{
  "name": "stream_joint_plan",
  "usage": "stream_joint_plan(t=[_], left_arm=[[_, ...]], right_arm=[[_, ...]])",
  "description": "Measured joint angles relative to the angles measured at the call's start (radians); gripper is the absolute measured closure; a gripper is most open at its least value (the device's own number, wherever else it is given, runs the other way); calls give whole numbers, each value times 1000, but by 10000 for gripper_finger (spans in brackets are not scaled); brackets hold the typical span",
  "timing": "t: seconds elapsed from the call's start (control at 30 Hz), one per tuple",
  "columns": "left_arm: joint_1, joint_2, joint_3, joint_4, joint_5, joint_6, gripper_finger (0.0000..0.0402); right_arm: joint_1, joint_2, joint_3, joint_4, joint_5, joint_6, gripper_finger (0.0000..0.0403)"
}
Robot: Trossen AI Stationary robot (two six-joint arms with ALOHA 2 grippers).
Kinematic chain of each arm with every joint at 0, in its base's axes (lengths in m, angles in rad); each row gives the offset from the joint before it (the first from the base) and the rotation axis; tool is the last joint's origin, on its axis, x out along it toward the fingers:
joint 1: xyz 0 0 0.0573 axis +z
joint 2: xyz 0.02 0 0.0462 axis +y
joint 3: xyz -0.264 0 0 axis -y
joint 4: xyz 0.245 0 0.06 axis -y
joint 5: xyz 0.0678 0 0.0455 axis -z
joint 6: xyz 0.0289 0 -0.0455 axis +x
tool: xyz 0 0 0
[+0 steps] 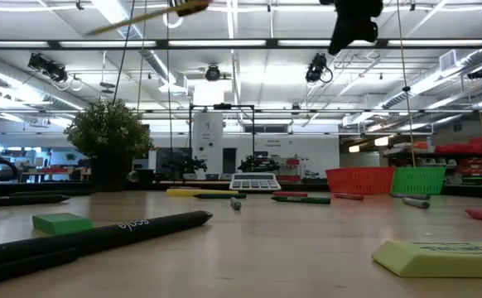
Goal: Sort crayons/erasers/pens/pencils in bins
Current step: Put the top yellow pencil into the yellow bin
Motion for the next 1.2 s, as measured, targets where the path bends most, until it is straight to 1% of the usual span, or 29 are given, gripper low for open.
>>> stream_joint_plan(t=[0.17,0.27,0.4,0.47,0.63,0.83,0.93,1.1,1.2], left_arm=[[-111,-123,-124,90,-85,-148,378],[-196,-188,-216,161,-139,-258,380],[-321,-271,-340,237,-230,-364,371],[-379,-300,-391,244,-270,-412,370],[-492,-337,-477,247,-303,-514,376],[-637,-347,-556,257,-398,-557,369],[-694,-347,-590,284,-422,-565,371],[-762,-347,-648,337,-458,-564,372],[-789,-347,-699,372,-462,-565,365]], right_arm=[[15,-8,0,-85,-1,3,393],[33,-10,0,-103,-1,47,393],[76,-10,0,-99,-9,160,393],[102,-10,0,-93,-4,222,393],[168,-9,0,-88,25,397,393],[243,-9,0,-52,59,528,393],[283,-9,0,-40,60,598,393],[355,-9,0,-29,65,700,393],[399,-9,0,-26,106,742,393]])
